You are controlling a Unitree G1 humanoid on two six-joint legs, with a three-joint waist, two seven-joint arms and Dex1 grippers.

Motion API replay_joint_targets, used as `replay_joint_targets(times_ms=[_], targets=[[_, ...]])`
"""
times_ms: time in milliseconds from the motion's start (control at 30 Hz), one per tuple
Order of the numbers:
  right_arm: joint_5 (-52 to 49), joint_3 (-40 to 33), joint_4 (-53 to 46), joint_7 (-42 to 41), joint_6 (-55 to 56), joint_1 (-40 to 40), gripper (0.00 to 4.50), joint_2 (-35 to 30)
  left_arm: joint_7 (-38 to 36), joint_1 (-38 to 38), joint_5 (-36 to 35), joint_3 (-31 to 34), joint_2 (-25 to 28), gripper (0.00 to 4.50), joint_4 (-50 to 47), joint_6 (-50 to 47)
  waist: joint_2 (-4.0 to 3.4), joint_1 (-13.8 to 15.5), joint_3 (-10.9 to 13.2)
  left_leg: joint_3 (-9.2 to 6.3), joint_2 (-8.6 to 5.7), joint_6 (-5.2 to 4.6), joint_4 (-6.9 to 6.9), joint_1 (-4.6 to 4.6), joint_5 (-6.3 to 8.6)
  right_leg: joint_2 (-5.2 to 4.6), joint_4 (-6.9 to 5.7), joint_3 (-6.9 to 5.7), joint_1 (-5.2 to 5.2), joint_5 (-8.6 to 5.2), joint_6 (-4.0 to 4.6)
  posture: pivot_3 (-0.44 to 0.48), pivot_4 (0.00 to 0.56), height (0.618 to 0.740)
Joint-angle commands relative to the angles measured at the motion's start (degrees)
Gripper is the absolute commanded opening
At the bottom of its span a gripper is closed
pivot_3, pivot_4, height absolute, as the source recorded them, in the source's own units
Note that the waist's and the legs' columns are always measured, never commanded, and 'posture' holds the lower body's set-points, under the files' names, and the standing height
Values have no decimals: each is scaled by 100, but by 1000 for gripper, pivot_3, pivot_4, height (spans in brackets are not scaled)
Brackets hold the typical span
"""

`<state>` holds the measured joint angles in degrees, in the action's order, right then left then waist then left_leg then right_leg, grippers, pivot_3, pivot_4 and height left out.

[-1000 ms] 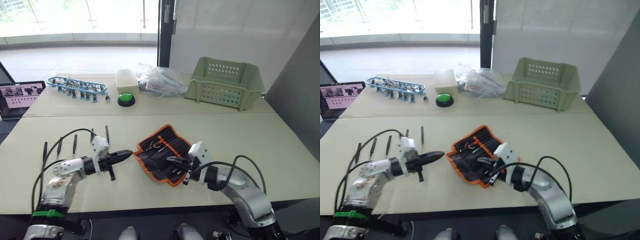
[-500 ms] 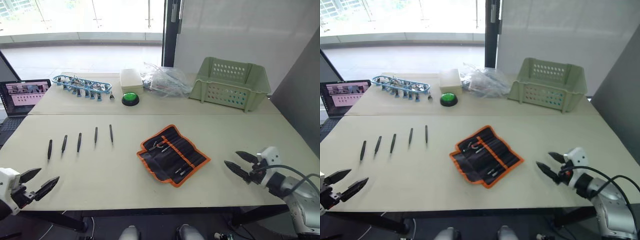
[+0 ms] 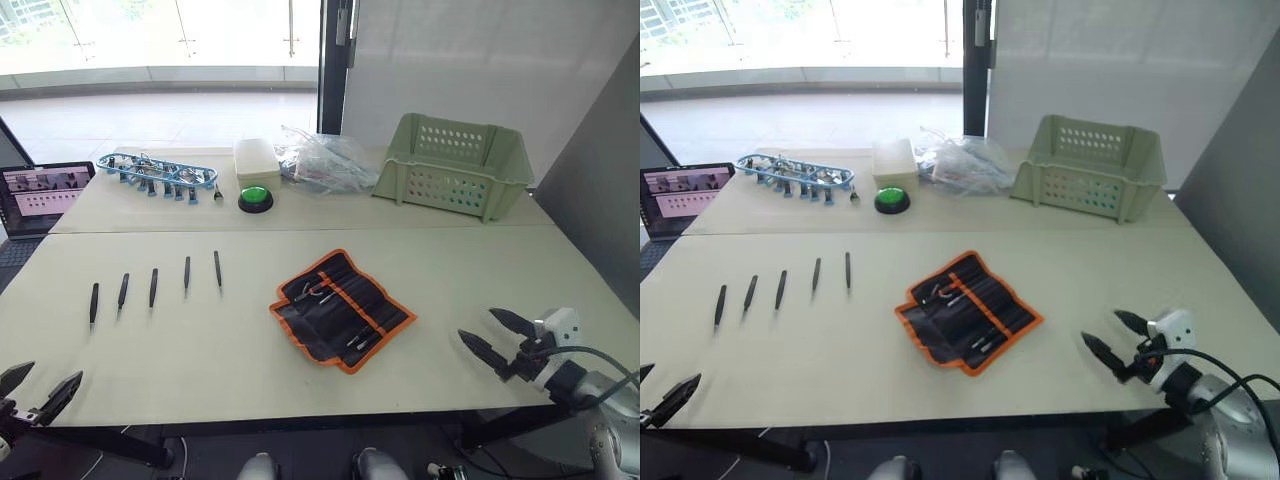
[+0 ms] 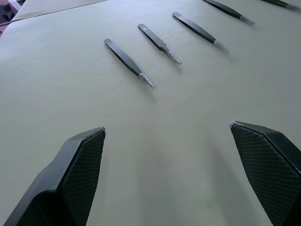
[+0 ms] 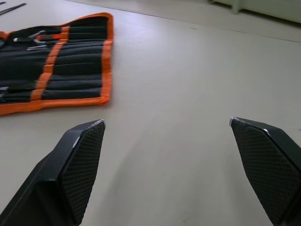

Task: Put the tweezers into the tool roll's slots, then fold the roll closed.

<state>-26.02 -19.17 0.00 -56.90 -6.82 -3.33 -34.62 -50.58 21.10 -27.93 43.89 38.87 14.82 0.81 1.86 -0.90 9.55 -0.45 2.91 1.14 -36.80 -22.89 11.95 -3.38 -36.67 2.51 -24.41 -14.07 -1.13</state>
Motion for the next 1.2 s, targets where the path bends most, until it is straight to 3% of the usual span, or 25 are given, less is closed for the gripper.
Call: replay_joint_targets(times_ms=[33,300,467,700,1000,1200], targets=[[-285,298,-516,-666,-28,223,4487,-306,458,-56,-11,99,-82,4500,-124,-164,0,3,0,1,0,-9,0,-1,-5,0,0,0,0,0,0,0,150,721],[-727,862,-1570,-1287,-629,763,4487,-884,1342,-503,-87,-19,-335,4500,-443,-787,20,34,3,1,0,-8,0,1,-5,-1,1,-3,4,2,-4,0,150,721],[-670,1024,-1616,-1294,-680,841,4487,-924,2065,-988,176,-272,-282,4500,-522,-1218,31,65,2,1,-4,-9,0,0,-5,-2,2,-3,6,4,-7,0,150,721],[-596,1176,-1646,-1220,-680,720,4487,-876,2319,-1387,229,-801,-309,4500,-829,-1819,35,52,2,2,-5,-9,-1,0,-6,-2,1,-2,6,27,-45,0,150,721],[-621,1207,-1785,-1135,-663,639,4487,-874,3149,-2105,579,-1016,-510,4500,-161,-1990,32,33,1,2,-6,-10,-1,7,-6,0,-7,-2,9,30,-49,0,150,721],[-594,1213,-1774,-1077,-667,655,4487,-885,3259,-2597,714,-1135,-527,4500,459,-1901,20,63,-4,2,-7,-10,-1,24,-7,1,-13,-2,22,31,-49,0,150,721]])
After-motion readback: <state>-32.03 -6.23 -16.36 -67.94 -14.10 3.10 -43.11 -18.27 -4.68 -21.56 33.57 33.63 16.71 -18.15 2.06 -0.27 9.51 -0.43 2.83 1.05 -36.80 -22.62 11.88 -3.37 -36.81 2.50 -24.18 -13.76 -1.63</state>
